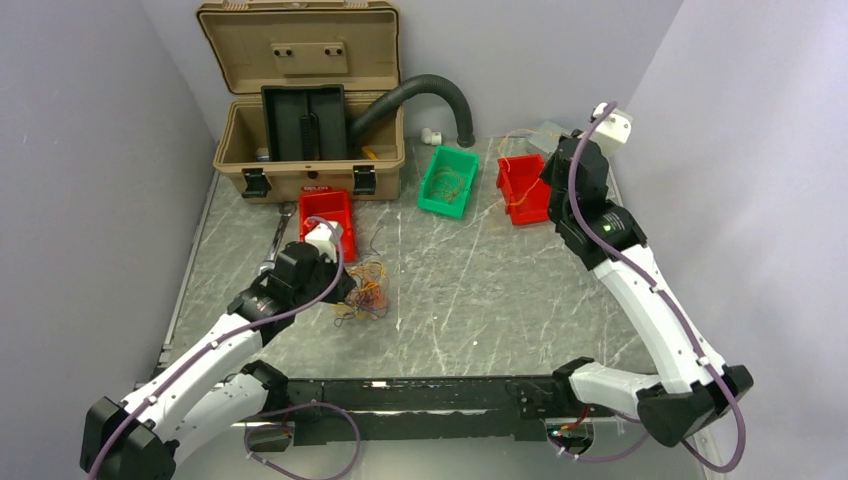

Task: Untangle the cables
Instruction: Place the cable in the bin.

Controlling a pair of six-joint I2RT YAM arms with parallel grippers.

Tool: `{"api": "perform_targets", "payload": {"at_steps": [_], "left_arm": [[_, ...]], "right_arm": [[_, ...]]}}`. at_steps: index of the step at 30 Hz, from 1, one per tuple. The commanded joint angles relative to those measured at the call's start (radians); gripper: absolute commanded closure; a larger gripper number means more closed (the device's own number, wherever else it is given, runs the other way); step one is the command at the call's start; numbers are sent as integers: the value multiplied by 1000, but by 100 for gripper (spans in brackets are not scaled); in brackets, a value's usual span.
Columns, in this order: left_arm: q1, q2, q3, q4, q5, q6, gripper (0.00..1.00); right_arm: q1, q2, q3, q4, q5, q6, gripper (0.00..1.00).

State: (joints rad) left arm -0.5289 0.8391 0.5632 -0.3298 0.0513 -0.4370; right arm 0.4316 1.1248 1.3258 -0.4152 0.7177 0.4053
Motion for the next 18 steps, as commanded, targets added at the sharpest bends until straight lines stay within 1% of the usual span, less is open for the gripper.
{"api": "perform_targets", "payload": {"at_steps": [1, 8, 18], "left_arm": [[-18, -8, 1, 42, 35, 20, 100], [-62, 2, 13, 41, 26, 35, 100], [-73, 4, 31, 8, -4, 36, 100]], "right_arm": [[-18, 47, 71, 63, 59, -65, 100], [-82, 119, 154, 96, 23, -94, 100], [-181, 280, 293, 89, -4, -86, 100]]}}
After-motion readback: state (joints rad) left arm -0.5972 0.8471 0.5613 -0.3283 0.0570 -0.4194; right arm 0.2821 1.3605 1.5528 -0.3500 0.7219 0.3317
